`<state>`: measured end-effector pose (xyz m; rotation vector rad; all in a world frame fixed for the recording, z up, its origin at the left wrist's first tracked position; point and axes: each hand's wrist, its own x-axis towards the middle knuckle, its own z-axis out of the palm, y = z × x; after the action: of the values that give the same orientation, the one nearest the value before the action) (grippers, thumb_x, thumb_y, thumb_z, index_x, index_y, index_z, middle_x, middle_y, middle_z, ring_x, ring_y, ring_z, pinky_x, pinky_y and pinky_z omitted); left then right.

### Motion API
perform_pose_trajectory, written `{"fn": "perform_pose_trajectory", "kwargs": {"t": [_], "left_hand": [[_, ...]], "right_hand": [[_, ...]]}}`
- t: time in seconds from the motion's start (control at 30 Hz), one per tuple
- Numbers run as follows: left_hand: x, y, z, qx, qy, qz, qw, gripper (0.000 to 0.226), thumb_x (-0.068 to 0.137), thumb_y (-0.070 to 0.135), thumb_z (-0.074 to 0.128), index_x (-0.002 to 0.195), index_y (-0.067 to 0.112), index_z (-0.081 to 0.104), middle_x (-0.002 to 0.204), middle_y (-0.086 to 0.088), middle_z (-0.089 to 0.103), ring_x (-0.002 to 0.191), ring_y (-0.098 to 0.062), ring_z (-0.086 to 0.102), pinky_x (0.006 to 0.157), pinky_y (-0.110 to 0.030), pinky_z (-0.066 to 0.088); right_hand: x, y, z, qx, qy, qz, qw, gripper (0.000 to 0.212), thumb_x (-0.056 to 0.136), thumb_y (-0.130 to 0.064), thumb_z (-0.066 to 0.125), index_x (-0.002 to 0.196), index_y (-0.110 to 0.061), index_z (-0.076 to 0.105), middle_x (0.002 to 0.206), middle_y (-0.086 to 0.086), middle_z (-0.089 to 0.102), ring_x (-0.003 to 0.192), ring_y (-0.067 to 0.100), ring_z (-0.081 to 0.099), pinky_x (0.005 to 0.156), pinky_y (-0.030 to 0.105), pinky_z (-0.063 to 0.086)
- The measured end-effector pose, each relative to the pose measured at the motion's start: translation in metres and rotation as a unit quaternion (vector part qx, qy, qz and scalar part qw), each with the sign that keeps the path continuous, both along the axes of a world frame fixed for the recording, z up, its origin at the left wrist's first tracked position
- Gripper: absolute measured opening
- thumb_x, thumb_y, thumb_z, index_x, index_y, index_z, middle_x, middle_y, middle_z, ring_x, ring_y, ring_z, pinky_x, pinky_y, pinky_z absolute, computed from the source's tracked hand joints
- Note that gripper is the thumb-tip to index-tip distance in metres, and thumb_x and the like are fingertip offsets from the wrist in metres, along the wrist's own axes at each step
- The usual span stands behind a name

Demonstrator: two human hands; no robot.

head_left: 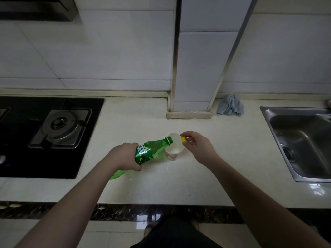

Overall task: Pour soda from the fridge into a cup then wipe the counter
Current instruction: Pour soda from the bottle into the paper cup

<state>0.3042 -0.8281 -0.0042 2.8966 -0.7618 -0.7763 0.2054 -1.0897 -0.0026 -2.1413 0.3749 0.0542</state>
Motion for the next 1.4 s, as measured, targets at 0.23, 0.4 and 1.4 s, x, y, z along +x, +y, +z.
{"fn": "perform_pose_trajectory", "kwargs": {"t": [0.23,0.4,1.4], "left_hand": [[-0.002,0.002,0.001,0.018,-0.012,-0.013,1.0,0.057,0.059,0.047,0.075,0.106,0.025,0.054,0.089,0.006,0.062,0.078,-0.015,0.062,0.066,-0.03,0.054],[-0.003,0.002,0.005,0.042,-0.03,-0.022,0.998,0.056,0.059,0.048,0.075,0.105,0.024,0.053,0.087,0.006,0.059,0.074,-0.015,0.059,0.059,-0.026,0.047],[-0.006,0.001,0.02,0.072,-0.06,-0.04,0.995,0.057,0.058,0.049,0.074,0.106,0.025,0.052,0.089,0.005,0.059,0.076,-0.017,0.059,0.058,-0.026,0.045]], "right_hand": [[-0.002,-0.001,0.0,0.001,-0.01,-0.011,1.0,0.025,0.093,-0.016,0.059,0.117,-0.025,0.06,0.111,-0.009,0.059,0.098,0.004,0.056,0.077,0.007,0.038],[-0.005,-0.001,-0.002,0.006,-0.006,-0.016,1.0,0.026,0.093,-0.015,0.059,0.117,-0.025,0.06,0.109,-0.01,0.059,0.096,0.003,0.056,0.073,0.005,0.038],[-0.015,0.0,0.001,0.018,-0.024,-0.039,0.999,0.025,0.093,-0.017,0.06,0.116,-0.027,0.061,0.116,-0.006,0.062,0.103,0.007,0.06,0.089,0.022,0.046]]}}
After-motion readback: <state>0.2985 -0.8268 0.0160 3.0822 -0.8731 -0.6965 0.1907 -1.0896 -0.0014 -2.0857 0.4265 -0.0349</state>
